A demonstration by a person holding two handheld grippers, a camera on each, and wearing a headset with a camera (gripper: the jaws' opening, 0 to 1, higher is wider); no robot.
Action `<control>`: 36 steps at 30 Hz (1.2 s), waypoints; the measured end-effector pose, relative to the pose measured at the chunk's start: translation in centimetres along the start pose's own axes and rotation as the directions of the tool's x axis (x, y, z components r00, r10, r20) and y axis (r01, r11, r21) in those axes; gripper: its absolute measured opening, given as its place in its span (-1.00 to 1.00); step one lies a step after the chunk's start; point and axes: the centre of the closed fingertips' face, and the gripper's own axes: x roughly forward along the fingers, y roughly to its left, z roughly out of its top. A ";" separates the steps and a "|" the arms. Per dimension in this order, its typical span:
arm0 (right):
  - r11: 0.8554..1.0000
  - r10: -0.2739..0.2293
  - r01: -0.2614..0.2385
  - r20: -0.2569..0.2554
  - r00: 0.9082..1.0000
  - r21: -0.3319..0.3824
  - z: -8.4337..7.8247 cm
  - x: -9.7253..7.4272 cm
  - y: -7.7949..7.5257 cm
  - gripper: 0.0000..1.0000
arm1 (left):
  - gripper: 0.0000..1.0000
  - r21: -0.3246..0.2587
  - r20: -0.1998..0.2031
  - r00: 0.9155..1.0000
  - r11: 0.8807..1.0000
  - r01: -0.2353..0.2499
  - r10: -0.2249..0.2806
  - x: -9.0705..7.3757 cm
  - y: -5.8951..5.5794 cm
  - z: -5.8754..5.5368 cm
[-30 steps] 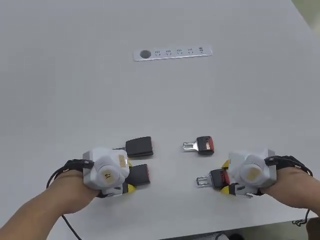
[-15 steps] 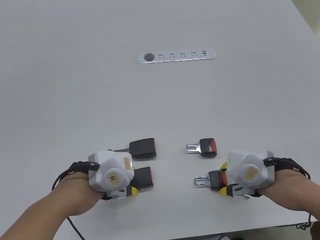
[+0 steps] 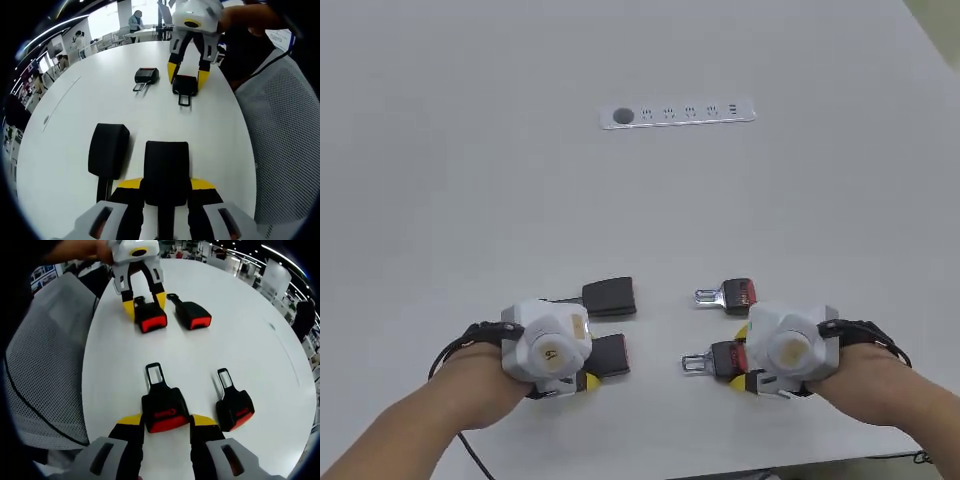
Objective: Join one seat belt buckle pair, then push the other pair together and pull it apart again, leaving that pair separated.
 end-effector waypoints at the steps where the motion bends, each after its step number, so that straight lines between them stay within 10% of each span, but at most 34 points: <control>1: 1.000 -0.004 0.004 0.006 1.000 -0.002 0.3 0.1 0.0 -0.35 | -0.33 0.000 0.000 1.000 1.000 0.000 0.000 0.0 0.0 0.0; 36: 1.000 -0.018 0.017 0.126 0.992 0.009 7.3 3.1 1.2 -0.36 | -0.33 0.019 -0.004 1.000 1.000 0.014 -0.014 0.1 0.0 0.0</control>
